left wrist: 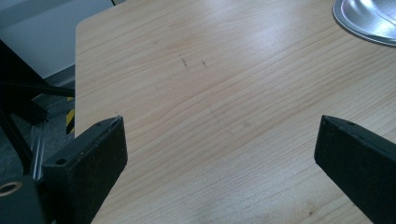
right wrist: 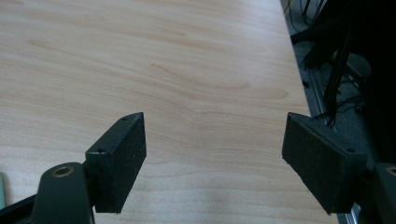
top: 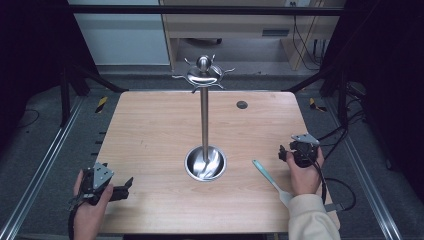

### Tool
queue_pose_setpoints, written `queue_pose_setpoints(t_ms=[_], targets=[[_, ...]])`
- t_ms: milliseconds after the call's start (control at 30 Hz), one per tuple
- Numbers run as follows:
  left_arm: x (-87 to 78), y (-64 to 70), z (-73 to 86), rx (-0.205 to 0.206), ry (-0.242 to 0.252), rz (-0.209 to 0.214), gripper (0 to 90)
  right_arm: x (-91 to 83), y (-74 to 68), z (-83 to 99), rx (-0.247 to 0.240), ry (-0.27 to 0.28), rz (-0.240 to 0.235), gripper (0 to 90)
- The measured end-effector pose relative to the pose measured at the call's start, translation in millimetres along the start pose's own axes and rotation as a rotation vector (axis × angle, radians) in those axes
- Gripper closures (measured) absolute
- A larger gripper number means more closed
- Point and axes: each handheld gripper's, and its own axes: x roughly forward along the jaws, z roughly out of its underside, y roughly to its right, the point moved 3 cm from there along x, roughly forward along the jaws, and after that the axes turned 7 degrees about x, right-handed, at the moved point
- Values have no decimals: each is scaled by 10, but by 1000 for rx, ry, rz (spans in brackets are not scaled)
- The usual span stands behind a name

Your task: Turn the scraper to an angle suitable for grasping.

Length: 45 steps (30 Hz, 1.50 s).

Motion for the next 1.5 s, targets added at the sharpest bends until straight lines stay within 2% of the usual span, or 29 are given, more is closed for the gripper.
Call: queue_pose_setpoints(t_ms=[67,200,300,333,433,467,500,667,733,900,1067,1167,1367,1500], targets=[[-1,-1,-4,2,-1,1,23,10,-45,8,-8,-44,-4,207],[1,4,-12,6,2,-1,23,-4,-130,4,-51,-40,-48,239],[1,12,-12,12,-4,1,23,-19,-162,13,-59,-54,-60,280],[2,12,-14,14,-3,0,23,-30,-161,28,-75,-62,-73,319],[6,12,-15,14,-3,0,23,-61,-196,43,-82,-71,-100,408],[7,14,-16,15,-3,0,23,-61,-196,43,-82,-71,-100,408],[8,15,-17,16,-3,-1,23,-76,-240,52,-103,-80,-127,495],[9,24,-20,25,-9,2,23,-114,-368,65,-160,-97,-171,690],[17,29,-18,25,-12,3,23,-129,-399,74,-166,-106,-209,766],[23,41,-17,28,-16,6,23,-145,-443,96,-177,-122,-252,900],[25,39,-10,30,-21,7,23,-167,-481,107,-163,-134,-304,900],[26,36,-6,30,-22,8,23,-179,-494,111,-167,-136,-309,900],[40,48,-7,30,-31,13,24,-154,-543,138,-182,-170,-337,900],[39,44,-16,33,-29,10,23,-157,-616,159,-214,-194,-359,900]])
